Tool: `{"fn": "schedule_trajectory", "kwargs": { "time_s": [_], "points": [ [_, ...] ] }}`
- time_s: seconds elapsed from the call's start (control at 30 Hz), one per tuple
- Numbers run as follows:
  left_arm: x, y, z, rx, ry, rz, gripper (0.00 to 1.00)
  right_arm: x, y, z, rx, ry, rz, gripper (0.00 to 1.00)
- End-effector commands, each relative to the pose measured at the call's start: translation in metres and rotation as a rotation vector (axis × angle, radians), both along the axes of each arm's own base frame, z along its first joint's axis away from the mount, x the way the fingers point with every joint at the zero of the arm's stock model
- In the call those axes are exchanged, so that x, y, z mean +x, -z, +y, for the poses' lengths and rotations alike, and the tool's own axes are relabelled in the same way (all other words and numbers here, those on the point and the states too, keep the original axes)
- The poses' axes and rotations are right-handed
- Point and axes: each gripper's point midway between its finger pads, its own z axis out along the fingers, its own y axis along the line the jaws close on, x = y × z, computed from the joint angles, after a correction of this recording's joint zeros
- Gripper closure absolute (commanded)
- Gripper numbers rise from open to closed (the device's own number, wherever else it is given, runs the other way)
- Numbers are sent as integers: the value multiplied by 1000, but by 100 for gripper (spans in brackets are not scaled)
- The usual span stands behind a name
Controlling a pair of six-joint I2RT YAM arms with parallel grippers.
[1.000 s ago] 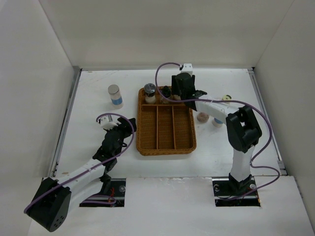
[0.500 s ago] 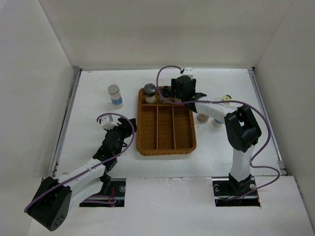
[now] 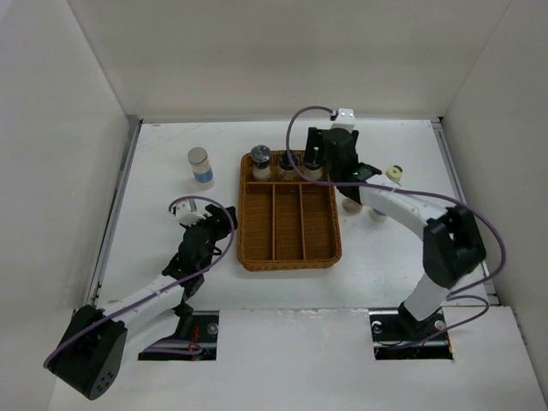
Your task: Organize the condiment bottles
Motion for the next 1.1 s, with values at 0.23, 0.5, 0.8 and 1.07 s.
{"fn": "schedule_trajectory", "kwargs": {
  "time_s": [0.23,0.5,0.8,1.07],
  "points": [
    [11,-36,4,91,-69,-44,34,-98,-96,0,230,-92,-267,64],
    [19,-85,40,238,-238,5,28,-165,-43,33,282,-246,-223,68],
    [67,-89,73,392,-317,177,10,-181,-16,44,348,-291,-202,39],
    [133,-91,54,416,-202,212,8,-181,-1,51,334,-306,-185,30]
  ]
}}
